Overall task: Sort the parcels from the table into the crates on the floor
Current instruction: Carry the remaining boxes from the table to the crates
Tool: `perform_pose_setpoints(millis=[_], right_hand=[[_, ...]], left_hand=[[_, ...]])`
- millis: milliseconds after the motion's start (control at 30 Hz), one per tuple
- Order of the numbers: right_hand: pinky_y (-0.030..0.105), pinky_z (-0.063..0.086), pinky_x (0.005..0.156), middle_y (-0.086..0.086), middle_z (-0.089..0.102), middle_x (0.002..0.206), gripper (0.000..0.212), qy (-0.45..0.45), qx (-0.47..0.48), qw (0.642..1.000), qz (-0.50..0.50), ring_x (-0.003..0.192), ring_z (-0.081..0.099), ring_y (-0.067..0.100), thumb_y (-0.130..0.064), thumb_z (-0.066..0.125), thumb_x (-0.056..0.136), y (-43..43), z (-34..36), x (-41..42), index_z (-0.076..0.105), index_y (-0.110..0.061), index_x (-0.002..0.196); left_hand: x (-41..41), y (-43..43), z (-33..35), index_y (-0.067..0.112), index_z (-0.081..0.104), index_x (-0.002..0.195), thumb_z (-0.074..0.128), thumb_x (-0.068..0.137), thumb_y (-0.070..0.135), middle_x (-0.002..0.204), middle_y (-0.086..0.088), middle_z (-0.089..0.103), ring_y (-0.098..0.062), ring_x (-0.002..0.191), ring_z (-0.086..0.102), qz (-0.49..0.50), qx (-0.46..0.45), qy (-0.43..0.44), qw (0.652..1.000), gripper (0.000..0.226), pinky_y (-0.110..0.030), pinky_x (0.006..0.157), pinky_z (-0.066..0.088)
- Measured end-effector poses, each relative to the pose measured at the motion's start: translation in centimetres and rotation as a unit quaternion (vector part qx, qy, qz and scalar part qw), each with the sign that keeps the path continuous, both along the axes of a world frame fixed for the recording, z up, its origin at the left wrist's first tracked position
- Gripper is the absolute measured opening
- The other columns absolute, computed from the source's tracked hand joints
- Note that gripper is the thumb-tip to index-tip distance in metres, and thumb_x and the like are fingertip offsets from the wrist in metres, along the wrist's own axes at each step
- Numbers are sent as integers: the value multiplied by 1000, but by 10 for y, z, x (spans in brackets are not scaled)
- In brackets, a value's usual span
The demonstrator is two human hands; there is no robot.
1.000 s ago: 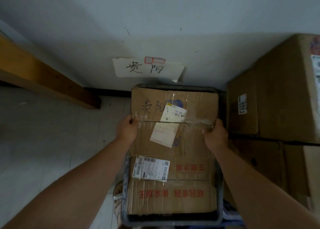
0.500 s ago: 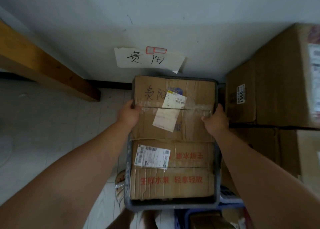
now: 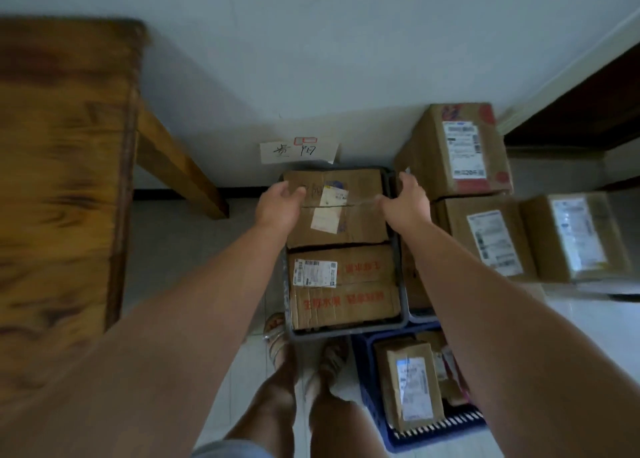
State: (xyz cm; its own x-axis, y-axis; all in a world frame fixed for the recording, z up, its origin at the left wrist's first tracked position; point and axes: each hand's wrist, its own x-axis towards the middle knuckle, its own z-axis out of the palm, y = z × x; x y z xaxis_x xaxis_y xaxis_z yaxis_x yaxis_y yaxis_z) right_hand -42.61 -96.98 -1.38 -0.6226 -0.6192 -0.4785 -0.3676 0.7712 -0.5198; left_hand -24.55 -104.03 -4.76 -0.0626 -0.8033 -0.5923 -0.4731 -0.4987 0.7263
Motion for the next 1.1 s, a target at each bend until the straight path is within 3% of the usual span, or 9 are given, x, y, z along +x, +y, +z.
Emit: perform_pose_setpoints(millis=[167, 233, 300, 400, 533, 633, 767, 1000, 1100], right_hand=[[35, 38, 99, 9, 38, 149, 65, -16, -66, 998, -19, 132, 40, 28, -26, 61, 92, 38, 67, 27, 28, -16, 148], [28, 38, 89, 7, 41, 147, 63, -22, -91, 995, -27, 128, 45, 25, -26, 60, 93, 52, 87, 35, 30, -16, 147], [18, 38, 77, 5, 46, 142, 62, -29, -127, 991, -43, 107, 54, 15, -26, 59, 92, 72, 108, 46, 31, -17, 146], [15, 32, 59, 4, 48, 140, 60, -47, -182, 980, -61, 88, 46, 5, -27, 60, 92, 102, 139, 62, 34, -18, 145], [22, 40, 78, 5, 50, 139, 53, -61, -239, 968, -50, 107, 54, 15, -25, 59, 92, 143, 192, 89, 41, -17, 142], [22, 37, 75, 4, 50, 138, 50, -32, -287, 957, -29, 112, 51, 16, -26, 59, 91, 171, 238, 108, 44, -16, 138], [23, 32, 85, 2, 48, 141, 45, -12, -335, 942, -7, 122, 48, 17, -24, 55, 94, 193, 287, 138, 44, -19, 138], [26, 35, 93, 3, 48, 140, 41, -8, -384, 923, 33, 125, 47, 18, -19, 53, 96, 199, 324, 203, 45, -19, 136], [26, 35, 93, 3, 49, 140, 40, -21, -396, 916, 59, 125, 48, 18, -18, 53, 96, 192, 334, 253, 46, -18, 135]], left_hand=[[15, 30, 92, 18, 48, 136, 57, 92, 33, 136, -3, 52, -19, 121, 49, -8, -63, 46, 997, 48, -29, 92, 38], [20, 43, 120, 18, 50, 134, 57, 91, 34, 134, -2, 53, -20, 119, 50, 4, -74, 53, 996, 47, -29, 92, 39], [28, 62, 147, 17, 48, 136, 57, 91, 34, 135, -3, 53, -21, 120, 49, 8, -100, 55, 993, 48, -31, 98, 38], [43, 99, 186, 17, 45, 138, 57, 90, 33, 135, -1, 52, -19, 122, 47, -6, -156, 68, 985, 52, -30, 98, 35], [67, 149, 231, 21, 40, 140, 57, 91, 34, 130, 3, 53, -8, 109, 49, -46, -239, 78, 967, 54, -16, 80, 39], [87, 179, 272, 23, 38, 141, 58, 91, 35, 130, 5, 53, -2, 96, 48, -42, -296, 84, 950, 54, -8, 59, 33], [124, 204, 323, 24, 44, 136, 58, 92, 30, 112, 12, 55, 7, 80, 49, 25, -352, 109, 929, 47, -6, 57, 36], [209, 213, 361, 24, 47, 134, 58, 91, 33, 107, 13, 58, 7, 81, 51, 96, -391, 118, 908, 46, -5, 57, 36], [267, 219, 367, 25, 48, 133, 59, 90, 34, 112, 8, 62, -3, 91, 57, 125, -397, 115, 902, 46, -16, 72, 42]])
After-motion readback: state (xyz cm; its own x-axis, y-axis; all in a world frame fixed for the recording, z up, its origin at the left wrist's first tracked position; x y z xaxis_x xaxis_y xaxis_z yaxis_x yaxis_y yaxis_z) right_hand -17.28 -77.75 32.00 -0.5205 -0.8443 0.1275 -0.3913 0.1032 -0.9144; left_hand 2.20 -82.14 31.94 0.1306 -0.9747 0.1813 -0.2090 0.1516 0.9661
